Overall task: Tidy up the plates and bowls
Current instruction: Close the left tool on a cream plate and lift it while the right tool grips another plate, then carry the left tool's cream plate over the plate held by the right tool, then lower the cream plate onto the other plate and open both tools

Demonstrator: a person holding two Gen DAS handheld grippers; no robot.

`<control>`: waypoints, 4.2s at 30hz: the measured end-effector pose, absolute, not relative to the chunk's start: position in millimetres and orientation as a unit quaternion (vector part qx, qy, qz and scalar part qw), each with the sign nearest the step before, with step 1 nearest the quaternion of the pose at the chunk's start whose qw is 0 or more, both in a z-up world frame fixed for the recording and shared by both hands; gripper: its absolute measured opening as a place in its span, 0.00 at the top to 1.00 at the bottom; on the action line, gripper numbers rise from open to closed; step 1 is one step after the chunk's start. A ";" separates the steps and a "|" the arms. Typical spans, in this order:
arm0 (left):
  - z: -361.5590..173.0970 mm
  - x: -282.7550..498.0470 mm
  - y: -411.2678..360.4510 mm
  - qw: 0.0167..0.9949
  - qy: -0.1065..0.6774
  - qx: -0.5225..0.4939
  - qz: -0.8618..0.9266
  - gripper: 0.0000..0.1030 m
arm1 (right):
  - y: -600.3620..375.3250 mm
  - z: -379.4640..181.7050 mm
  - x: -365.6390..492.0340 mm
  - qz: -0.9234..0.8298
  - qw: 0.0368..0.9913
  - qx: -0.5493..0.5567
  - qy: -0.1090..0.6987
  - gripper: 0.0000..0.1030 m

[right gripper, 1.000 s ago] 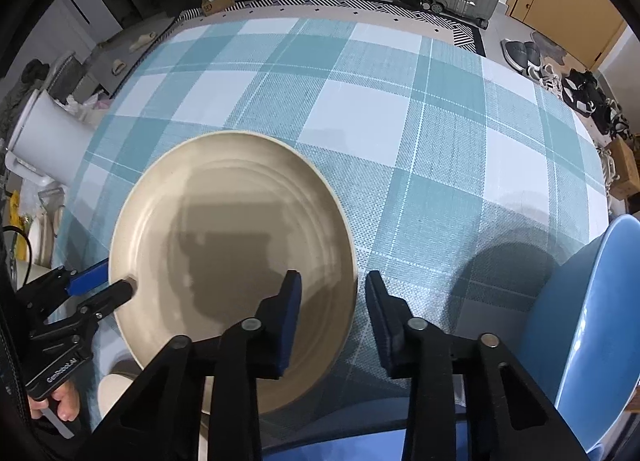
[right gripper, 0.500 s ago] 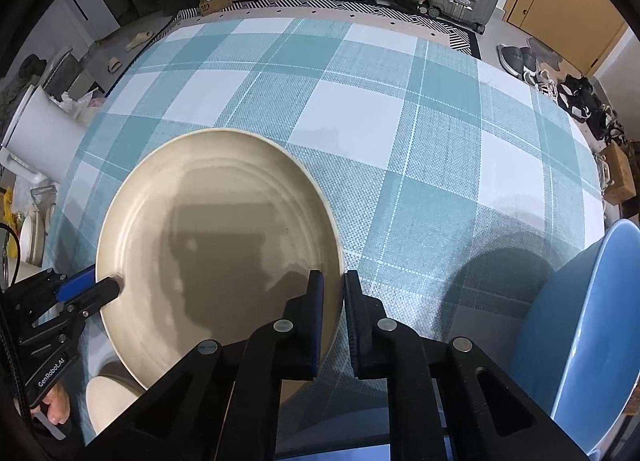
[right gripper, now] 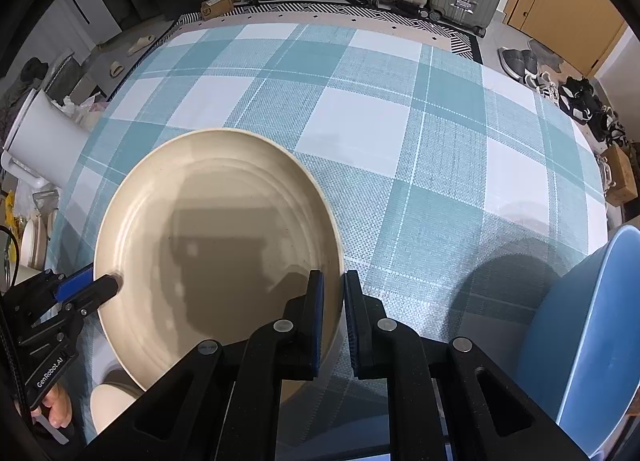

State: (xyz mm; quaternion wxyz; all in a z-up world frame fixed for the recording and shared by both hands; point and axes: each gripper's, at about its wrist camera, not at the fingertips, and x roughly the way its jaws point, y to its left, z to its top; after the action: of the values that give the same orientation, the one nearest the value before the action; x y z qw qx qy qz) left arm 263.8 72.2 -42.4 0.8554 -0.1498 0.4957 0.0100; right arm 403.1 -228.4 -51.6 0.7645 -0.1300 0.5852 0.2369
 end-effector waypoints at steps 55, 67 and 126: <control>90.3 113.4 39.7 0.902 0.410 -0.133 0.006 0.85 | -270.1 84.1 273.9 0.279 0.827 -0.081 0.481 0.89; 89.5 84.3 32.2 0.905 0.404 -0.129 0.008 0.85 | -283.0 81.0 242.6 0.291 0.827 -0.065 0.476 0.89; 23.5 39.0 20.8 0.906 0.420 -0.055 -0.001 0.85 | -324.1 20.8 142.2 0.322 0.832 0.021 0.452 0.89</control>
State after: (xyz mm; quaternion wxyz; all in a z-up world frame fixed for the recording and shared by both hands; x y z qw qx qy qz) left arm 39.0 20.8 23.5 0.9061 -0.0555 0.4195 -0.0011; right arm 142.2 -324.1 20.8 0.8317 0.0207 0.4516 0.3223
